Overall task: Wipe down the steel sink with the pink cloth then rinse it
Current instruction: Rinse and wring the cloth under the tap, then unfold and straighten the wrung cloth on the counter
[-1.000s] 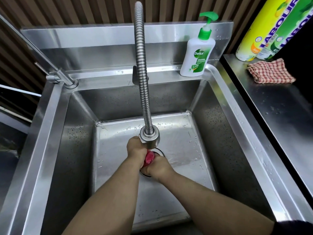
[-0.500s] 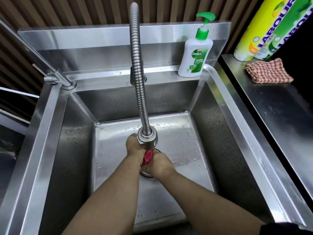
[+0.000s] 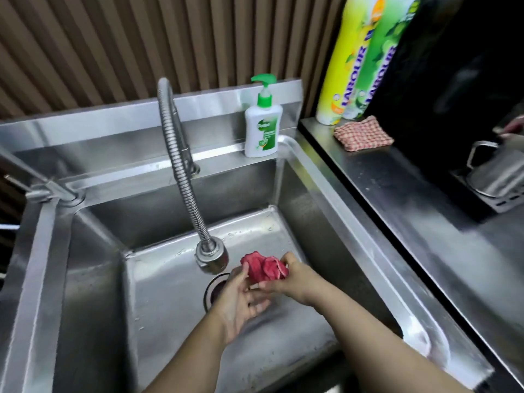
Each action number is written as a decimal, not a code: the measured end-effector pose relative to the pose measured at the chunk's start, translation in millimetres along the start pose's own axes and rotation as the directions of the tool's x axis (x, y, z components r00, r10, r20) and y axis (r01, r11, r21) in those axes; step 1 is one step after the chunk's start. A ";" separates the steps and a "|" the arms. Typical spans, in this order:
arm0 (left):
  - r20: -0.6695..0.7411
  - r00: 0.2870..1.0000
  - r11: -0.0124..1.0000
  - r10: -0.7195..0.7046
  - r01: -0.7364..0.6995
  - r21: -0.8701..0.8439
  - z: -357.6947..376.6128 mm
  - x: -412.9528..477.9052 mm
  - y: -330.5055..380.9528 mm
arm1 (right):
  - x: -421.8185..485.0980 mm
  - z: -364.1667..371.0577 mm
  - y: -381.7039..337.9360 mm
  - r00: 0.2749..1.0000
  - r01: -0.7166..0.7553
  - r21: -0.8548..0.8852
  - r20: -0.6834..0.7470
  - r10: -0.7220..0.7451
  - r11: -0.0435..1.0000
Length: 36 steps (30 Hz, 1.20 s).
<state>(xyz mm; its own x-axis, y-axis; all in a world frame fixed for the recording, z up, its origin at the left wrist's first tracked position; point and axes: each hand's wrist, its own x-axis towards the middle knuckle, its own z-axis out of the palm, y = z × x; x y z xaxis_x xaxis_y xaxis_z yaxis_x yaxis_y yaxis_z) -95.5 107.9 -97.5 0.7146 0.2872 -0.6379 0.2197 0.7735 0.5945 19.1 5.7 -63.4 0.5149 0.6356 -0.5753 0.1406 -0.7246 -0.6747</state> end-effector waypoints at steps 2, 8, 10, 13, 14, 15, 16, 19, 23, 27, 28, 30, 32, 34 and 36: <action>0.081 0.995 0.997 0.051 -0.056 0.056 22.7 -5.6 -0.9 | -20.0 -10.9 5.5 0.997 0.038 0.116 -0.068 -0.031 0.992; 0.323 0.923 0.924 0.209 -0.294 0.243 87.1 -15.5 29.2 | -72.6 -52.2 7.5 0.915 0.286 0.374 -0.379 -0.135 0.882; 0.418 0.881 0.888 0.221 -0.358 0.287 102.2 -19.7 39.2 | -85.8 -65.6 6.8 0.920 0.292 0.567 -0.388 -0.063 0.770; 0.493 0.811 0.731 0.314 -0.538 0.419 128.5 -16.9 50.5 | -96.1 -85.7 9.5 0.907 0.319 0.664 -0.422 -0.013 0.676; 0.510 0.780 0.641 0.362 -0.606 0.471 137.5 -13.1 53.6 | -95.3 -92.3 14.8 0.879 0.345 0.624 -0.477 -0.008 0.701; 0.523 0.755 0.566 0.396 -0.649 0.508 146.4 -9.0 55.5 | -96.9 -99.5 16.0 0.848 0.384 0.618 -0.530 0.004 0.686; 0.536 0.735 0.522 0.415 -0.675 0.521 156.3 -5.9 57.3 | -99.2 -108.9 18.7 0.806 0.427 0.572 -0.591 -0.009 0.701; 0.599 0.708 0.560 0.375 -0.688 0.462 187.9 -2.4 57.9 | -108.2 -142.2 27.4 0.740 0.505 0.458 -0.666 -0.093 0.732; 0.642 0.684 0.623 0.347 -0.680 0.387 224.1 3.4 54.0 | -116.4 -174.8 31.1 0.815 0.500 0.474 -0.540 -0.209 0.725; 0.677 0.596 0.277 0.432 -0.802 0.529 248.7 22.6 51.3 | -112.0 -192.5 46.1 0.791 0.494 0.401 -0.575 -0.208 0.771; 0.683 0.566 0.161 0.462 -0.811 0.563 252.6 26.8 51.1 | -109.6 -195.5 50.3 0.784 0.488 0.387 -0.589 -0.198 0.782; 0.684 0.554 0.129 0.475 -0.813 0.569 257.8 33.5 49.6 | -106.1 -202.1 51.6 0.764 0.498 0.401 -0.622 -0.170 0.769; 0.662 0.620 0.305 0.421 -0.784 0.541 260.5 37.8 45.1 | -104.1 -210.6 47.8 0.723 0.518 0.424 -0.682 -0.115 0.743; 0.639 0.664 0.445 0.389 -0.743 0.501 262.2 41.6 40.6 | -104.0 -223.6 45.6 0.684 0.529 0.390 -0.722 -0.107 0.754; 0.606 0.669 0.460 0.430 -0.740 0.491 266.3 45.2 40.8 | -104.9 -236.4 46.6 0.744 0.468 0.373 -0.655 -0.130 0.801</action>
<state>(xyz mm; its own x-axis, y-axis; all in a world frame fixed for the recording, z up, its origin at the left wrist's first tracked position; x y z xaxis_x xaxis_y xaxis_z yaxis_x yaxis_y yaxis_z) 122.6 2.0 28.3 0.9752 0.1821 0.1256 -0.1019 -0.1343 0.9857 171.5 -157.7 74.8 0.9187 0.3932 -0.0375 0.0384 -0.1834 -0.9823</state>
